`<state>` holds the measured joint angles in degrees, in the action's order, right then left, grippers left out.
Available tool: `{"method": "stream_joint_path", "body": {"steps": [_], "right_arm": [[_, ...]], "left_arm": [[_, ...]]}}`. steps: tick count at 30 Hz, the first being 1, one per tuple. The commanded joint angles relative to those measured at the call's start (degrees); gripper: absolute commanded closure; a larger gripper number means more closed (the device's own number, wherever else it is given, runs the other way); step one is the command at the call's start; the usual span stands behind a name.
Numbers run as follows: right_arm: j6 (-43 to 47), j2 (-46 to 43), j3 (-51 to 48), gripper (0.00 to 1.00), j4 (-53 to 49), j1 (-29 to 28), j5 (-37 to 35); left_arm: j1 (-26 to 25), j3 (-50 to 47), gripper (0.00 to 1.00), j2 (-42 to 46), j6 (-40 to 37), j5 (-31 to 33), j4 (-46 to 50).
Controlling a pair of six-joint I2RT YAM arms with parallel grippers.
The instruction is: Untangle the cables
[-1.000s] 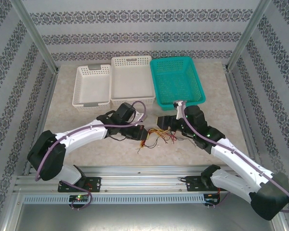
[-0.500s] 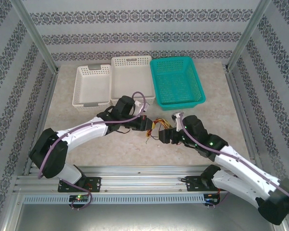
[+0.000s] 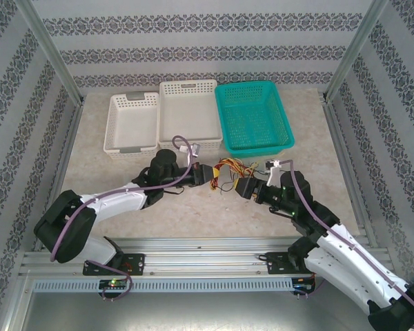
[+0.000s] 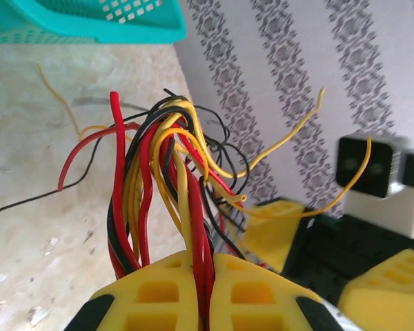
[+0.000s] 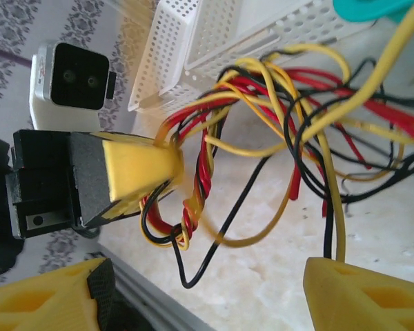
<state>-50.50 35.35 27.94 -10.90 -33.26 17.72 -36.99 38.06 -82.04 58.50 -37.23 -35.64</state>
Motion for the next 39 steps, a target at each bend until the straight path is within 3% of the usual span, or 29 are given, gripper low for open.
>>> {"method": "stream_joint_path", "body": {"steps": [1, 3, 6, 10, 15, 18, 22, 25, 32, 39], "right_arm": [[-7.9, -0.5, -3.2, 0.28, 6.8, -1.0, 3.5], [-6.6, -1.7, -2.5, 0.29, 6.4, -1.0, 4.2], [-3.4, -8.4, -0.2, 0.28, 2.4, 0.1, 3.0], [1.5, -17.2, 5.8, 0.23, -9.2, 1.5, -3.6], [7.3, -13.6, 15.2, 0.2, -21.3, 1.8, -3.0], [6.4, -12.6, 14.9, 0.2, -20.8, 1.8, -2.6], [1.8, -11.5, 9.0, 0.21, -11.3, 1.6, 3.7], [3.6, -13.5, 9.5, 0.2, -9.7, 1.3, 6.9], [10.7, -19.1, 16.8, 0.18, -25.2, 1.4, -2.3], [10.5, -20.5, 19.5, 0.18, -32.9, 1.4, -16.2]], "left_arm": [[0.6, -2.2, 1.0, 0.9, 8.9, 2.7, -23.6], [0.9, -3.5, 1.0, 0.6, 11.1, 3.1, -28.8], [1.9, -4.0, 1.0, 1.3, 11.7, 2.1, -29.3], [3.8, -3.5, 1.0, 5.2, 6.9, 2.5, -17.4], [4.2, -0.1, 1.0, 9.7, -0.7, 4.4, -2.4], [4.2, 0.9, 1.0, 9.8, -0.5, 4.0, -2.0], [4.2, -0.2, 1.0, 8.7, 3.4, 4.5, -7.8], [4.3, 0.2, 1.0, 9.2, 1.7, 5.5, -4.9], [11.5, 1.5, 1.0, 11.9, -1.3, 3.0, 3.7], [13.8, 3.8, 1.0, 14.6, -9.1, 2.3, 19.7]]}}
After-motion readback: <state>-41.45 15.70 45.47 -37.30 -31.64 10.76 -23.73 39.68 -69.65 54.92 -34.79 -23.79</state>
